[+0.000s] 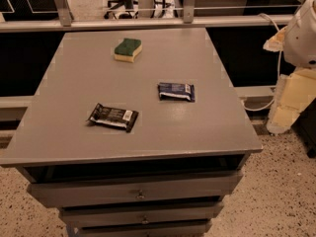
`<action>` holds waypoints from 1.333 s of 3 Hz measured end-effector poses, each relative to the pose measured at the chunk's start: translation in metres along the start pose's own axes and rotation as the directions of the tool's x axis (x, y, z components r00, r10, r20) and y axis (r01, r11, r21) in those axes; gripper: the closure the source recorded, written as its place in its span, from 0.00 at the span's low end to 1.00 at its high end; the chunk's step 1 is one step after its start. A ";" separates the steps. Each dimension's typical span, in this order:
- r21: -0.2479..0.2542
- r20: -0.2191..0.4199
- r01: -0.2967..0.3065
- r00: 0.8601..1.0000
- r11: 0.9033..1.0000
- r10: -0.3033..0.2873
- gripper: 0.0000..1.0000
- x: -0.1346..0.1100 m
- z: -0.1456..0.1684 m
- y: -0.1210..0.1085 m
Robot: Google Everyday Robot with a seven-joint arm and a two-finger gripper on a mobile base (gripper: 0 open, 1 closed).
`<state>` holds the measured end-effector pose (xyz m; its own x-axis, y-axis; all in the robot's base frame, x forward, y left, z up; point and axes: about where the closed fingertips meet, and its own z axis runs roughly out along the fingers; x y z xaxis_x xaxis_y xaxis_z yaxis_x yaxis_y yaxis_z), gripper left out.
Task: Move rxbar blueberry near sponge
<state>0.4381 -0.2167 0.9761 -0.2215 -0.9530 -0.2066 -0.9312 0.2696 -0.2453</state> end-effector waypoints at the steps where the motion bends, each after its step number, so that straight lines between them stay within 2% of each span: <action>1: 0.001 0.009 -0.004 1.000 1.000 0.004 0.00 0.000 0.000 -0.001; 2: -0.004 0.159 -0.061 0.985 0.998 0.061 0.00 0.009 0.009 -0.017; 3: 0.010 0.363 -0.127 0.925 0.992 0.114 0.00 0.013 0.025 -0.043; 4: 0.005 0.563 -0.148 0.818 0.989 0.120 0.00 0.002 0.054 -0.070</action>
Offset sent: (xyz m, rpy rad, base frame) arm 0.0117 -0.0018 0.0037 0.1801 -0.0199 -0.0216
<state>0.5190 -0.2298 0.9418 -0.1298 -0.6696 -0.7313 -0.8865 0.4087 -0.2170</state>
